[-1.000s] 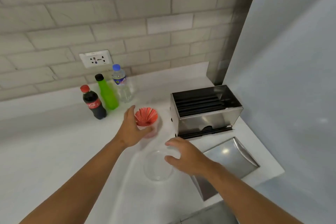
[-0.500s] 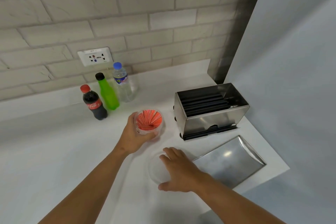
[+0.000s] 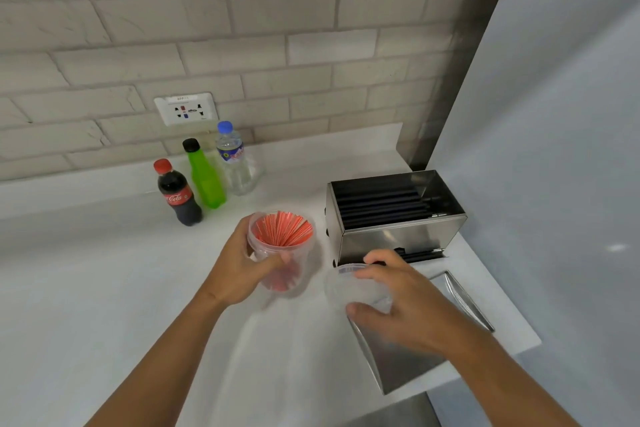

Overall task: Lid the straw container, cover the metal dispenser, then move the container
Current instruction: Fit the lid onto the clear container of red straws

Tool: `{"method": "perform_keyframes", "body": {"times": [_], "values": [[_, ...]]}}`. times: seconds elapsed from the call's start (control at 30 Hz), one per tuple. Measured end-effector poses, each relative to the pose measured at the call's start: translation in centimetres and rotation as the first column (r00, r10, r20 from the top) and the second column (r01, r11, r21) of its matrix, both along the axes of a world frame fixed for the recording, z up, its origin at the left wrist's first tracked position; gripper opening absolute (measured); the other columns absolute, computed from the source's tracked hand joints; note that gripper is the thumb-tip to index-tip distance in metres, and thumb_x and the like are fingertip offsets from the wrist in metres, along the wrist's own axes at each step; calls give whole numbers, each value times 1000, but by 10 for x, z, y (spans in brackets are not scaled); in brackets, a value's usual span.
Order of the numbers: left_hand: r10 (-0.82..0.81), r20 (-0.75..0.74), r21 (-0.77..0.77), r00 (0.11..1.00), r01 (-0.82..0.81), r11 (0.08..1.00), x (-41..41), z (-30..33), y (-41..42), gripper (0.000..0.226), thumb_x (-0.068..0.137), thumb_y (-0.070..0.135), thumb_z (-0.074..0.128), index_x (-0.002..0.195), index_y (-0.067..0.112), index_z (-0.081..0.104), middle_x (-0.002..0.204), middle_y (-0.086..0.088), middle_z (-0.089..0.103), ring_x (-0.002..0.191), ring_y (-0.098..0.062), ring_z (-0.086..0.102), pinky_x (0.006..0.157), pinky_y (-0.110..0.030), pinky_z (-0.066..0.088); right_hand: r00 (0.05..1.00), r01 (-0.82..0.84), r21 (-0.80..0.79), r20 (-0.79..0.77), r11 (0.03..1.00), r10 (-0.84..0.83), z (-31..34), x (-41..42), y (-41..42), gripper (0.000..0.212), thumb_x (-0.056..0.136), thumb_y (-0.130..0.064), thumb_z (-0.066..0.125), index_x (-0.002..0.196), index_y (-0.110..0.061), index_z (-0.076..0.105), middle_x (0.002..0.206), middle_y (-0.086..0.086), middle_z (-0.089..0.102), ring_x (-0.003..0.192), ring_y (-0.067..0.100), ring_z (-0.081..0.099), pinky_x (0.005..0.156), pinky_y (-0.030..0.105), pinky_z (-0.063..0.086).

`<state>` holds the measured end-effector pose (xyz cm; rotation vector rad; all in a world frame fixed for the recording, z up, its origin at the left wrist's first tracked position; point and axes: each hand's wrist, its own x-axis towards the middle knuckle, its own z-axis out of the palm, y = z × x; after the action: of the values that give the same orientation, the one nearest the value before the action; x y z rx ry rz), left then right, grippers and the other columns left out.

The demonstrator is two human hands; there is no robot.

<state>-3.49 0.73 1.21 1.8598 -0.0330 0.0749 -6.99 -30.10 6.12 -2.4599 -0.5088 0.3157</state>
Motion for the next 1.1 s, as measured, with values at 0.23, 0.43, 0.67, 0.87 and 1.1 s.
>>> {"method": "perform_keyframes", "body": {"times": [0.23, 0.43, 0.67, 0.87, 1.1], "values": [[-182, 48, -26, 982, 183, 983, -9, 33, -34, 83, 68, 59, 86, 139, 35, 51, 126, 18, 68, 124, -12, 65, 99, -19, 52, 996, -27, -86, 83, 996, 34, 48, 25, -18, 99, 60, -104, 42, 133, -42, 64, 159, -24, 41, 142, 2, 42, 113, 35, 42], [-267, 53, -43, 962, 269, 962, -21, 40, -59, 86, 73, 71, 79, 143, 26, 55, 133, 3, 69, 127, -23, 65, 105, -31, 53, 992, -51, 175, 121, 983, 30, 61, 27, -20, 98, 65, -88, 70, 149, -59, 27, 148, -43, 35, 134, -19, 38, 95, 16, 40], [-328, 42, -98, 944, 330, 939, -32, 45, -96, 73, 87, 69, 65, 142, 21, 57, 131, -4, 69, 122, -31, 66, 100, -37, 57, 1000, 8, 450, 17, 893, -18, 36, 19, -4, 80, 84, -64, 69, 153, -33, 45, 144, -21, 56, 136, 4, 53, 108, 39, 51], [-336, 12, -151, 942, 334, 931, -41, 36, -108, 79, 85, 77, 59, 144, 24, 55, 134, 0, 68, 126, -27, 65, 97, -32, 58, 986, 161, 642, -139, 749, -93, 25, 5, -4, 41, 102, -52, 52, 139, -39, 64, 131, -21, 70, 125, 6, 64, 101, 29, 56], [-284, 48, -109, 958, 288, 951, -34, 41, -106, 74, 85, 80, 56, 140, 31, 57, 130, 5, 69, 123, -25, 66, 98, -32, 58, 988, 152, 600, -91, 785, -121, 25, 5, -3, 41, 99, -42, 58, 139, -35, 65, 139, -16, 65, 131, 8, 59, 103, 39, 57]]}}
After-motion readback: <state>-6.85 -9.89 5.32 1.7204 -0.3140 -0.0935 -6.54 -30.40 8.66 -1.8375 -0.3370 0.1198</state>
